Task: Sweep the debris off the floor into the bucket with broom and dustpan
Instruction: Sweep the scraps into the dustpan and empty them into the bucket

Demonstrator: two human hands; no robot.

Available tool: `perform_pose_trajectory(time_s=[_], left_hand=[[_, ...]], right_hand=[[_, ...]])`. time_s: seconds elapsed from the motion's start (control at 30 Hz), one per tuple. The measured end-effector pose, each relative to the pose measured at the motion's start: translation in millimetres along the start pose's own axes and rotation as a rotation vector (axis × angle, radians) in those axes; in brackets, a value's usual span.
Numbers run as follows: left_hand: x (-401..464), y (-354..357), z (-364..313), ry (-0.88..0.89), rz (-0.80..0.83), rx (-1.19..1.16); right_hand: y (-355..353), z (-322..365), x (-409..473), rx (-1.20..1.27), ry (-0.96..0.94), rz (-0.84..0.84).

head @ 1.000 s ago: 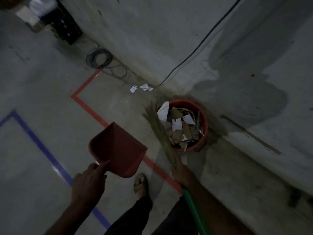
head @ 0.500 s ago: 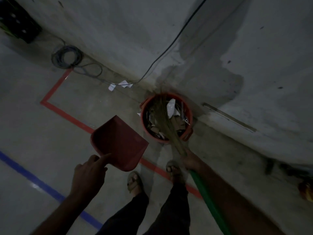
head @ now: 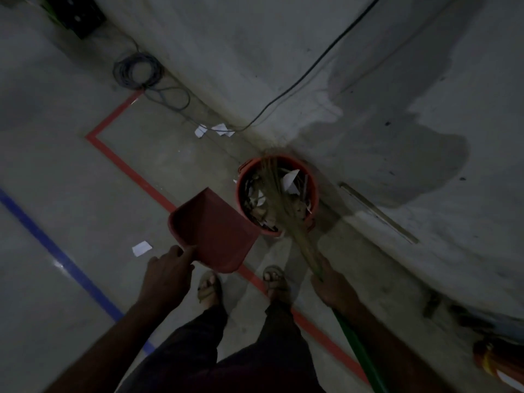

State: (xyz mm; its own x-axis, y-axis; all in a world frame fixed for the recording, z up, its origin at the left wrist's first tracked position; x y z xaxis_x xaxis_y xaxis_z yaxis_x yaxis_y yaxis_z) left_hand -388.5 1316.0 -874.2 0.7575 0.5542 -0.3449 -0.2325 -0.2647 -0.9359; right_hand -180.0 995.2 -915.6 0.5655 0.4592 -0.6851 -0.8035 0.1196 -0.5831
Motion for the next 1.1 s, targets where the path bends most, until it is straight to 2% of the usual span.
perform_pose_trajectory(time_s=[0.13,0.27,0.47,0.6,0.8,1.0,1.1], left_hand=[[-11.2,5.7,-29.7,-0.012,0.028,0.032],[-25.8,2.5,-48.6,-0.060,0.037,0.031],[-53.0,-6.4,-56.3,-0.145,0.003,0.033],[-78.8,-8.7,-51.0,-0.216,-0.003,0.009],[-119.5,-12.5,-27.9,-0.292,-0.050,-0.010],[-160.1,-7.4,19.3,-0.358,-0.097,-0.021],[-184.2,3.8,55.1,-0.379,-0.123,-0.041]], right_hand=[[-23.3,-18.9,-48.8,-0.022,-0.106,-0.085],[-36.0,-30.7,-75.9,-0.147,-0.195,-0.186],[-41.4,-44.2,-85.0,-0.003,-0.111,0.016],[-49.7,-43.9,-92.3,0.028,-0.161,0.006],[-51.3,-43.8,-96.5,-0.006,-0.172,-0.034],[-35.2,-20.8,-109.5,0.079,-0.182,-0.109],[-15.1,10.5,-130.0,0.027,-0.301,-0.105]])
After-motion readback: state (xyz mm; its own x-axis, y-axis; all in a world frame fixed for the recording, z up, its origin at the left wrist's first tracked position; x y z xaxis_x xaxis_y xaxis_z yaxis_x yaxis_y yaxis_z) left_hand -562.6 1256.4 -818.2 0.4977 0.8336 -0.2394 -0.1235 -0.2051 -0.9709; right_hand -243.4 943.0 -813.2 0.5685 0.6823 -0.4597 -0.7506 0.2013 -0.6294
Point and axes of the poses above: each hand's wrist, its own x-axis towards the middle knuckle, its own y-axis out of the palm, z = x × y, the point moved 4 cm from there along x, towards the middle knuckle, and after that the axes turned 7 degrees about -y, right-handed, at the moved point
